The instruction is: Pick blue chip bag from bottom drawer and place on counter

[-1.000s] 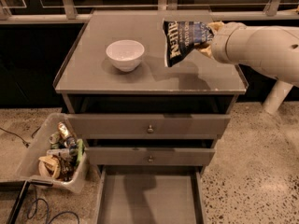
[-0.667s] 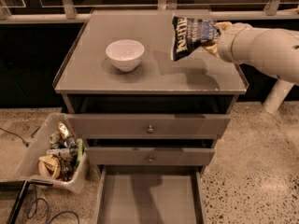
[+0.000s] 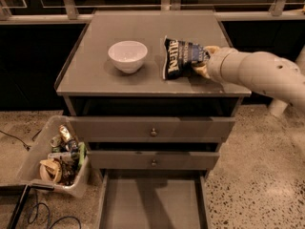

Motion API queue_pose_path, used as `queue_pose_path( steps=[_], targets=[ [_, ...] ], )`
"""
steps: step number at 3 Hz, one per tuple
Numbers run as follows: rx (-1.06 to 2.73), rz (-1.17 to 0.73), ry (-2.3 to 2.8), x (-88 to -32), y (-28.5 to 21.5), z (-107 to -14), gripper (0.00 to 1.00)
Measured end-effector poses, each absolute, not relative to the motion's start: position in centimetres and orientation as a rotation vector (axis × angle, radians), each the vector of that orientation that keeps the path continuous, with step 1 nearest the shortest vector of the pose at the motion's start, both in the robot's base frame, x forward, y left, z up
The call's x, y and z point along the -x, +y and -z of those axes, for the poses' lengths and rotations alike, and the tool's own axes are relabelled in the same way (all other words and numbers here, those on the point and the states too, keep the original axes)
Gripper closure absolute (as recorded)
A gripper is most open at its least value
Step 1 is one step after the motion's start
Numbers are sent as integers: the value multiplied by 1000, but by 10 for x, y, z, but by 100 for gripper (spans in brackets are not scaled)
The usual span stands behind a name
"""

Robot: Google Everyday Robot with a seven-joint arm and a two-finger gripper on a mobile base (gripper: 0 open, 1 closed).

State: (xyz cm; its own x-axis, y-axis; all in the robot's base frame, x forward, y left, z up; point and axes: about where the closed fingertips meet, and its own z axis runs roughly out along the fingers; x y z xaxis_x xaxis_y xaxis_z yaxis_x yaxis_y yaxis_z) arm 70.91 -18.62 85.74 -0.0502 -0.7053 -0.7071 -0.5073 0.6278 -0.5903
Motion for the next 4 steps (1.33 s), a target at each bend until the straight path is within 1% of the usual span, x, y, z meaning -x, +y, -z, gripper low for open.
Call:
queue_pose_path(
  steps=[1, 3, 4],
  targets=[
    [1005, 213, 1705, -709, -184, -856, 81],
    [1005, 213, 1704, -709, -184, -856, 35],
    [1045, 242, 1627, -721, -162, -904, 11]
  ],
)
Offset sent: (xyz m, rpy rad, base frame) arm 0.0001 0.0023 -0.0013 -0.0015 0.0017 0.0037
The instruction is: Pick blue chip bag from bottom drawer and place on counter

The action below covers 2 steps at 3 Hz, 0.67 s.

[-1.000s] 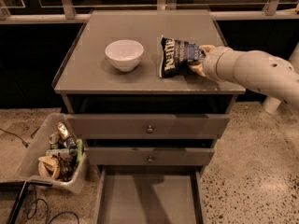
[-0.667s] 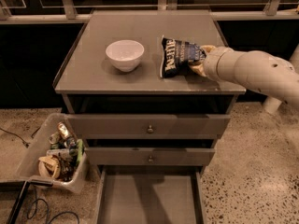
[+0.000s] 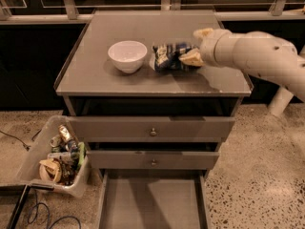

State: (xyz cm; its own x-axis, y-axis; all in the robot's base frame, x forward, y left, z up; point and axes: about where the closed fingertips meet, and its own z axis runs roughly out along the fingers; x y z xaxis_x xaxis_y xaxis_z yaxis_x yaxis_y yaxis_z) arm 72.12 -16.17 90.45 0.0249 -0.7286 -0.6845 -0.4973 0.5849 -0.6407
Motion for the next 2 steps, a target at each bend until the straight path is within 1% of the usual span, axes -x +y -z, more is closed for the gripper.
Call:
queue_pose_path(
  steps=[1, 2],
  targets=[
    [1042, 243, 1616, -724, -160, -912, 0],
    [1042, 243, 1616, -724, -160, -912, 0]
  ],
)
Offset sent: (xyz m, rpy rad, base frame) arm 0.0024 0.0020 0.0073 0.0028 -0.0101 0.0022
